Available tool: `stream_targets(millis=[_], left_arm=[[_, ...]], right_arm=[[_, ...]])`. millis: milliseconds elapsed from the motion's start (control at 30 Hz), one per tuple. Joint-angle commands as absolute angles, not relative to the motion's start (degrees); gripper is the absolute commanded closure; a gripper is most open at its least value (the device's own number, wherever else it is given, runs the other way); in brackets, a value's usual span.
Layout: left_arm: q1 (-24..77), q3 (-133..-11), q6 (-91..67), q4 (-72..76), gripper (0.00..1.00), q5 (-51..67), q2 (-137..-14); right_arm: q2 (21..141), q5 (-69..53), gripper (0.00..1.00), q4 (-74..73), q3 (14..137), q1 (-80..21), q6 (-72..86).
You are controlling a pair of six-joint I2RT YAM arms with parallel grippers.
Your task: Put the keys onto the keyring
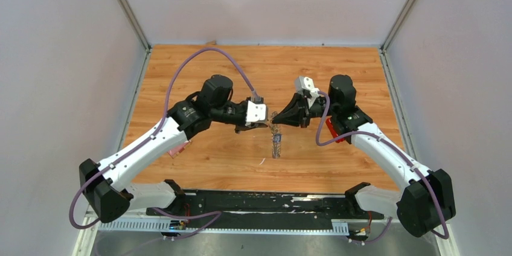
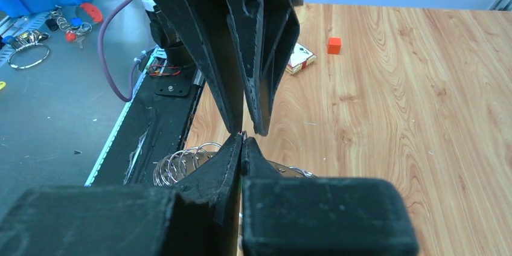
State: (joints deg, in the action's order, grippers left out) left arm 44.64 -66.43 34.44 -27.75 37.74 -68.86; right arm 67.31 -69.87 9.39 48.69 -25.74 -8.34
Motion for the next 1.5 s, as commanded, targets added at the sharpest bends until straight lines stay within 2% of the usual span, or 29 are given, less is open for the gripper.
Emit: stream_targets(millis=[0,167,233,433,1100,1300,1433,1467], left_arm=[[44.7,-67.2,36.0,-27.6,0.68,42.0,-70.0],[44.7,-66.1,34.1,-25.9,0.56,43.3,-70.3],[44.7,-65.3,32.1,-23.9,0.48,43.7,-69.9],[44.7,-63.6,27.4,-19.0,0.46,41.7,-69.2],[44.7,-64.7,23.7,-16.9,0.73,40.8,-70.3],[44.7,-65.2,23.3,-17.0,0.86,40.8,-70.3],[44.7,-65.5,23.2,-17.2,1.0,40.9,-70.2],[44.7,-65.6,23.2,-17.5,1.0,40.6,-70.1]], right_arm=[[66.4,-72.3,1.0,13.8,49.3,-25.6,-6.9],[66.4,-72.3,1.0,13.8,49.2,-25.5,-6.9],[66.4,-72.1,1.0,13.8,49.1,-25.6,-6.9],[66.5,-72.0,1.0,13.8,49.2,-25.6,-6.9],[66.7,-70.6,1.0,12.7,49.2,-25.6,-8.0],[66.8,-70.2,1.0,11.9,49.4,-25.6,-8.8],[66.9,-69.8,1.0,11.4,49.4,-25.6,-9.4],[66.9,-69.6,1.0,11.2,49.4,-25.5,-9.7]])
